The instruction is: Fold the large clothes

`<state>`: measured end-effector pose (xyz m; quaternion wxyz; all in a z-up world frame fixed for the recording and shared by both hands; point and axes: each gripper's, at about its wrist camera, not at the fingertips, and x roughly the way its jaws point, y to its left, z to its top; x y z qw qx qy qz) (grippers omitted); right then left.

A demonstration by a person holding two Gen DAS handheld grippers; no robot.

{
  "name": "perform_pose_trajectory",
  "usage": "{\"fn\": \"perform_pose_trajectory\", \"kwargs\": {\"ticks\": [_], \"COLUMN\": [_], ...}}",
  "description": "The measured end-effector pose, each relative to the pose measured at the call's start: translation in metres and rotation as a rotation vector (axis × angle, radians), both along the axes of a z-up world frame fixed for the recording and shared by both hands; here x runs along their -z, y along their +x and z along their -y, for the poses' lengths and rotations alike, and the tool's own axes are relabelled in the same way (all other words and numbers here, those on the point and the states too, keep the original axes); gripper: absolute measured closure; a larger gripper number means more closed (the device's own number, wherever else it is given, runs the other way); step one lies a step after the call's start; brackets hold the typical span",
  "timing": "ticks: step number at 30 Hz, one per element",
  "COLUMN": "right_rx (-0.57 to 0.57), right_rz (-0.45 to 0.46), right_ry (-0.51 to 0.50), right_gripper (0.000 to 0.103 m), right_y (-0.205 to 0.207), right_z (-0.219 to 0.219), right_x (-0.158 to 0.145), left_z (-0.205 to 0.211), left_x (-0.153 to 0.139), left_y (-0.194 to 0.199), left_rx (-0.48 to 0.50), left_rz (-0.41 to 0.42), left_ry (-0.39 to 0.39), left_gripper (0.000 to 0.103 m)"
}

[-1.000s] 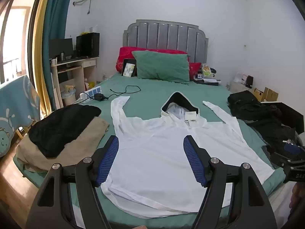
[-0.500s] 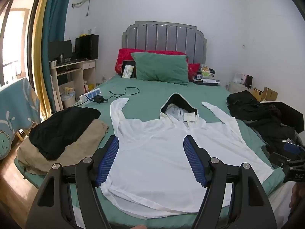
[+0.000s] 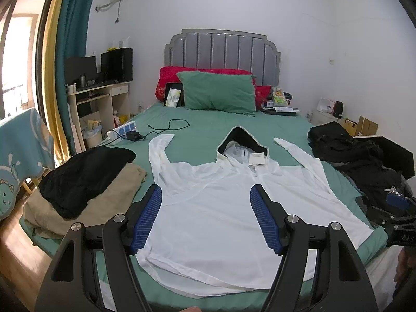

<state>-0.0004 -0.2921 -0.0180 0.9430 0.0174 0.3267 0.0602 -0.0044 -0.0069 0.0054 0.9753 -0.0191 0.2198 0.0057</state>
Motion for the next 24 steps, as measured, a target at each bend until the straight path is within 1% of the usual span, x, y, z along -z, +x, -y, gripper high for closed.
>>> {"fn": "perform_pose_trajectory", "kwargs": {"ticks": [24], "right_rx": [0.002], "right_rz": [0.003], "right_ry": [0.002], "right_gripper": [0.001], "right_y": [-0.0007], "right_z": [0.0016], "right_x": [-0.0013], "left_z": [0.0055], "left_x": [-0.0021], "left_y": [-0.0018], "left_rx": [0.001], "left_rz": [0.004], "left_ry": [0.002], "left_gripper": [0.03]}}
